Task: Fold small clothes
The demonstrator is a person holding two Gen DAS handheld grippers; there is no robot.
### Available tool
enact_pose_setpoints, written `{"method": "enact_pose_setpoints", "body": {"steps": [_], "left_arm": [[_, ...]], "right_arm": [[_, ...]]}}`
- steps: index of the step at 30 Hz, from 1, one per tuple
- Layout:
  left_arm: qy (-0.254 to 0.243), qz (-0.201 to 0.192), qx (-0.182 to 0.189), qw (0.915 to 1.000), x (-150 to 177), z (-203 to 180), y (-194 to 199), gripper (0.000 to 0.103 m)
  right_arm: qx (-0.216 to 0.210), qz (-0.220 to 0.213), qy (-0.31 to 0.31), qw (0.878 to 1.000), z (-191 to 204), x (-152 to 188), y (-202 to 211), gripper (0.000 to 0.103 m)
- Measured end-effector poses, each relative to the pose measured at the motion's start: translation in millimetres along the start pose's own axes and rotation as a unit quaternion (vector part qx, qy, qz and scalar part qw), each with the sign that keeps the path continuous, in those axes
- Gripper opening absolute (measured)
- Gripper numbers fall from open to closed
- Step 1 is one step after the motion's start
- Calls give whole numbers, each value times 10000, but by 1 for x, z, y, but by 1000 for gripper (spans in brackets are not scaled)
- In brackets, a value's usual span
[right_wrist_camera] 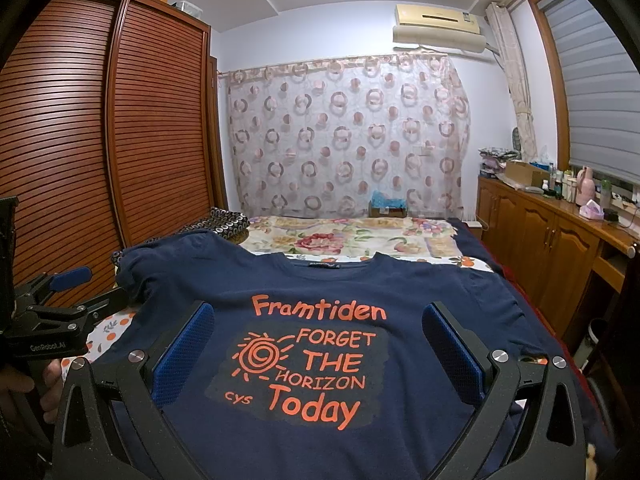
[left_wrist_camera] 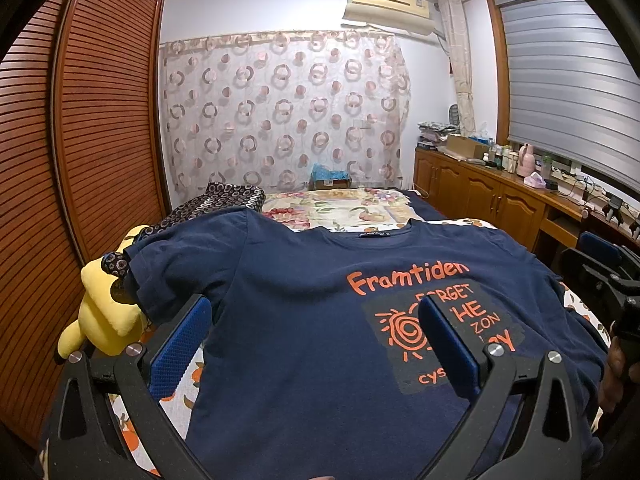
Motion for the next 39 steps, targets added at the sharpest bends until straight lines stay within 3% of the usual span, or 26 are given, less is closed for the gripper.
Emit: {"method": "enact_pose_setpoints", "body": {"steps": [31, 39], "left_arm": [[-42, 0, 12, 10000, -3, -4, 4, 103], [-16, 224, 92, 9997, 5, 5, -8, 103]], "right_arm": [[-32, -34, 25, 10000, -1, 0, 2, 103], [-232, 343, -27, 9991, -7, 9, -14, 103]]}}
Point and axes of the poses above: each gripper's, at about its wrist camera, not at the fingertips, and y roughly against the way its jaws point, z to its left, x to its underside, the point moved 8 cm from there along -y, roughly the way its jaws point, and after that the axes turned 3 degrees about -y, right-handed, at the moved point
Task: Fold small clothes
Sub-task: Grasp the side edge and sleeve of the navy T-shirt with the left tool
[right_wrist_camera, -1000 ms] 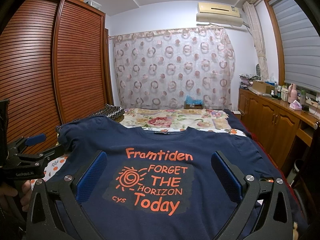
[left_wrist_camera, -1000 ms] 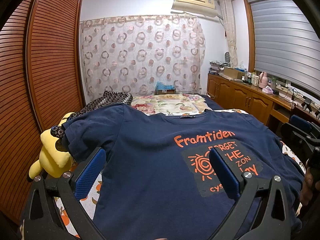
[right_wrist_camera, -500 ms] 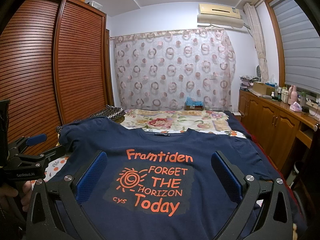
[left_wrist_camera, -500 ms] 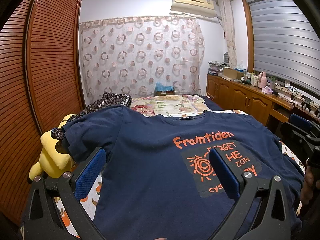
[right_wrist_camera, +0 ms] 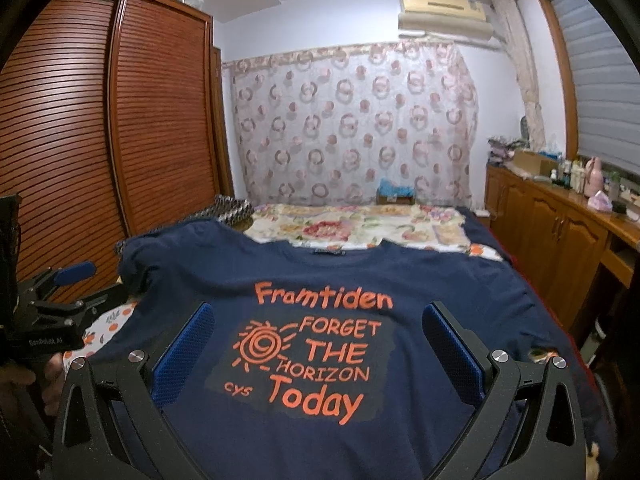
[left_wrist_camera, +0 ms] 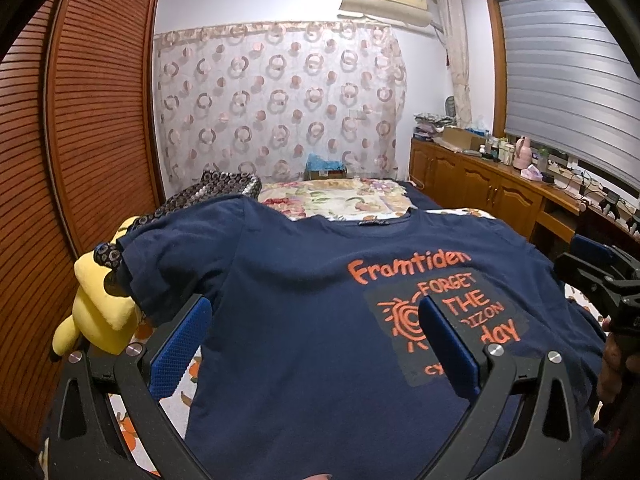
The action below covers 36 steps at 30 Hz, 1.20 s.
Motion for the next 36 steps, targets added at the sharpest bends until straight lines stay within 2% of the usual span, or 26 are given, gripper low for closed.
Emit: {"method": "enact_pose_setpoints", "body": {"steps": [16, 25, 29, 36], "left_arm": [[204, 538, -198, 9981, 31, 73, -33, 103], [247, 734, -211, 9968, 31, 115, -43, 103], [248, 787, -239, 9963, 21, 139, -54, 95], [239, 989, -390, 9940, 5, 183, -89, 63]], "right_arm": [[-436, 660, 193, 9967, -10, 4, -35, 103], [-562, 1138, 236, 9916, -18, 4, -49, 103], [-630, 1167, 349, 9906, -17, -3, -53, 103], [-762, 1152, 516, 9891, -11, -8, -65, 103]]}}
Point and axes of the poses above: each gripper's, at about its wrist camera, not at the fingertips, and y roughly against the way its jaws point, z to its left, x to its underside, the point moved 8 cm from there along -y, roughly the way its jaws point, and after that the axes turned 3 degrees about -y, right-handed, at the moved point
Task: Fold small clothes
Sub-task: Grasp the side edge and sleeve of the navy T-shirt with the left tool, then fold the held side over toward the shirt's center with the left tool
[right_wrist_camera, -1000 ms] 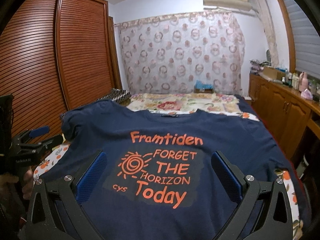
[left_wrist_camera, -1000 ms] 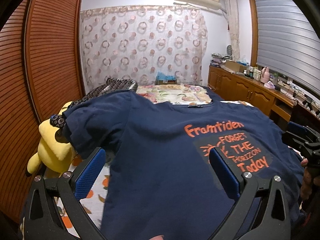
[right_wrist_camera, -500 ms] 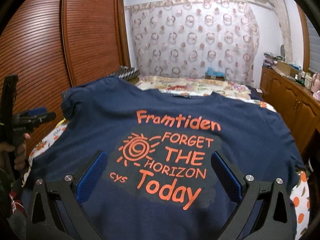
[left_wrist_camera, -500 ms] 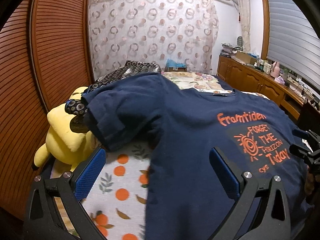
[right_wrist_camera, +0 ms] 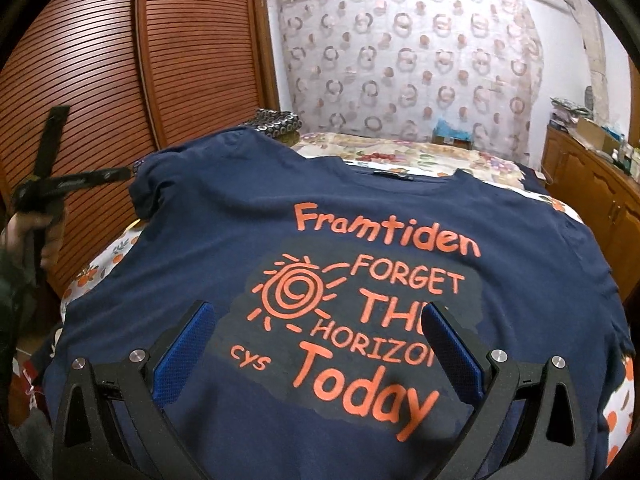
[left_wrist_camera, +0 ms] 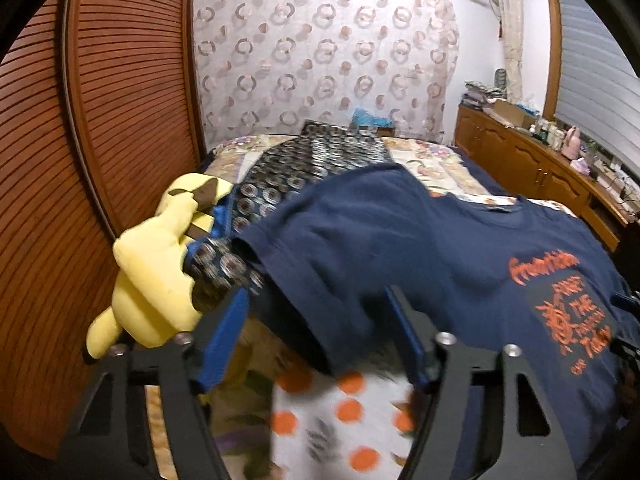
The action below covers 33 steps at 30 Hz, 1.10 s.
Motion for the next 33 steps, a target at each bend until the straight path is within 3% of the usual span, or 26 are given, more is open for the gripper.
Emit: {"method": "enact_pose_setpoints", "body": {"steps": [3, 10, 12, 15, 17, 20, 25, 33], "left_arm": [[113, 112, 11, 9999, -8, 15, -17, 53], [329, 319, -26, 9989, -22, 44, -45, 49], [234, 372, -25, 9990, -24, 46, -50, 34], [35, 471, -116, 9988, -22, 45, -55, 16], [-60, 523, 16, 9986, -21, 41, -55, 7], [-161, 442, 107, 9988, -27, 33, -44, 5], [-431, 49, 512, 9977, -58, -7, -5, 5], [-983, -189, 1453, 9843, -98, -117, 34, 5]], "right_arm": [[-61, 34, 63, 10000, 5, -1, -7, 103], [-110, 90, 101, 9998, 12, 3, -18, 103], [-133, 147, 83, 9998, 13, 5, -21, 103], [-137, 151, 88, 9998, 13, 5, -21, 103], [-143, 168, 90, 9997, 14, 5, -21, 103], [-134, 165, 121, 9997, 15, 5, -20, 103], [-92, 118, 185, 9997, 13, 2, -18, 102], [56, -164, 252, 9995, -1, -19, 3, 99]]}}
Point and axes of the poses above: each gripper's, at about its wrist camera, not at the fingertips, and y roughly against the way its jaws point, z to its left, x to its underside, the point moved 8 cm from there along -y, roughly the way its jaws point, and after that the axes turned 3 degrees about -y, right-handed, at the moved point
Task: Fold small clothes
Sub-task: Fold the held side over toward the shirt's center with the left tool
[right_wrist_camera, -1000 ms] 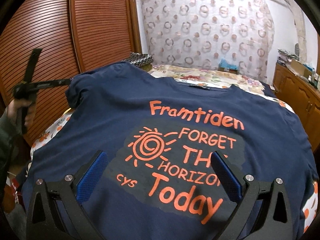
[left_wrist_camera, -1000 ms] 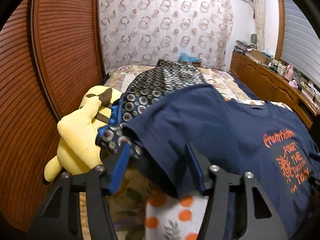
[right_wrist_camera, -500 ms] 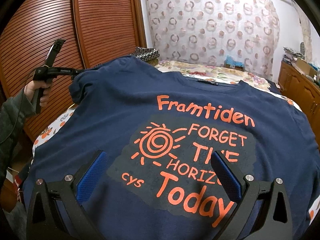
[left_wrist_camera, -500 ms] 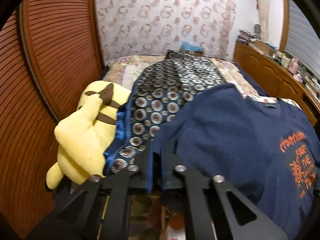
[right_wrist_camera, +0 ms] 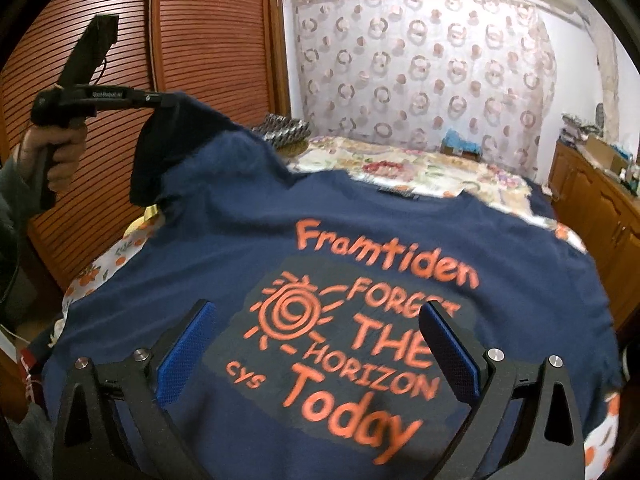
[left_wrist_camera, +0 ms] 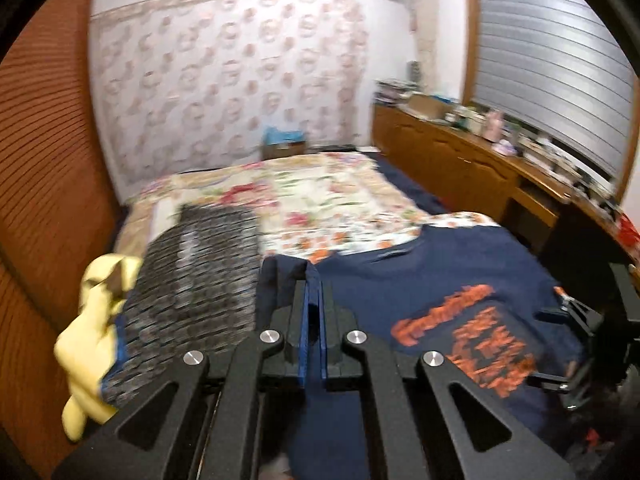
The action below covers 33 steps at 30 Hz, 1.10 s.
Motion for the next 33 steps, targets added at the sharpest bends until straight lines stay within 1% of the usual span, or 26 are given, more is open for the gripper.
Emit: {"method": "enact_pose_setpoints", "body": {"steps": [3, 6, 7, 8, 9, 10, 11, 13, 14, 15, 16, 17, 22, 24, 25, 27, 29, 33], "left_arm": [[-178, 61, 209, 9996, -15, -30, -17, 5], [-285, 174, 179, 9993, -18, -49, -36, 6], [-277, 228, 197, 9992, -16, -53, -39, 6], [-251, 282, 267, 9989, -14, -55, -43, 11], [-236, 300, 306, 9988, -11, -55, -44, 21], [-234, 306, 293, 9988, -8, -56, -44, 28], [-243, 312, 268, 9989, -4, -57, -45, 40], [-267, 374, 278, 9986, 6, -55, -43, 43], [-279, 473, 225, 9982, 13, -54, -44, 51], [-269, 518, 190, 9981, 18, -53, -45, 62], [-242, 544, 180, 9981, 25, -50, -44, 69], [-205, 584, 171, 9979, 34, -46, -43, 80], [-40, 886, 43, 9960, 85, -30, -46, 81], [33, 1034, -3, 9946, 106, -25, -50, 81], [66, 1117, 1, 9937, 118, -24, -53, 81], [52, 1246, -25, 9922, 131, -24, -59, 81], [14, 1359, -106, 9907, 145, -22, -65, 81], [89, 1458, -113, 9892, 158, -19, -74, 81]], "right_arm": [[88, -123, -92, 9998, -11, -6, 9, 99], [153, -181, -167, 9996, -18, -6, 13, 99], [167, -183, -180, 9995, -19, -5, 14, 99], [190, -173, -189, 9995, -21, -4, 14, 99], [211, -156, -194, 9995, -22, -2, 13, 99], [224, -135, -197, 9995, -22, -1, 12, 99], [231, -110, -195, 9995, -23, 0, 11, 99], [242, -61, -193, 9995, -23, 0, 7, 99], [246, -40, -190, 9995, -22, 0, 6, 99], [251, -17, -197, 9995, -21, -1, 4, 99], [246, -1, -212, 9995, -21, -1, 2, 99], [231, 13, -223, 9995, -21, -3, 1, 99], [121, 98, -202, 9997, -20, -10, -1, 94], [58, 137, -165, 9998, -20, -14, -5, 88], [36, 163, -136, 9998, -18, -16, -7, 86], [-25, 206, -80, 9998, -14, -19, -11, 81], [-96, 254, -33, 9996, -13, -21, -16, 79], [-234, 349, 55, 9991, -5, -22, -25, 75]]}}
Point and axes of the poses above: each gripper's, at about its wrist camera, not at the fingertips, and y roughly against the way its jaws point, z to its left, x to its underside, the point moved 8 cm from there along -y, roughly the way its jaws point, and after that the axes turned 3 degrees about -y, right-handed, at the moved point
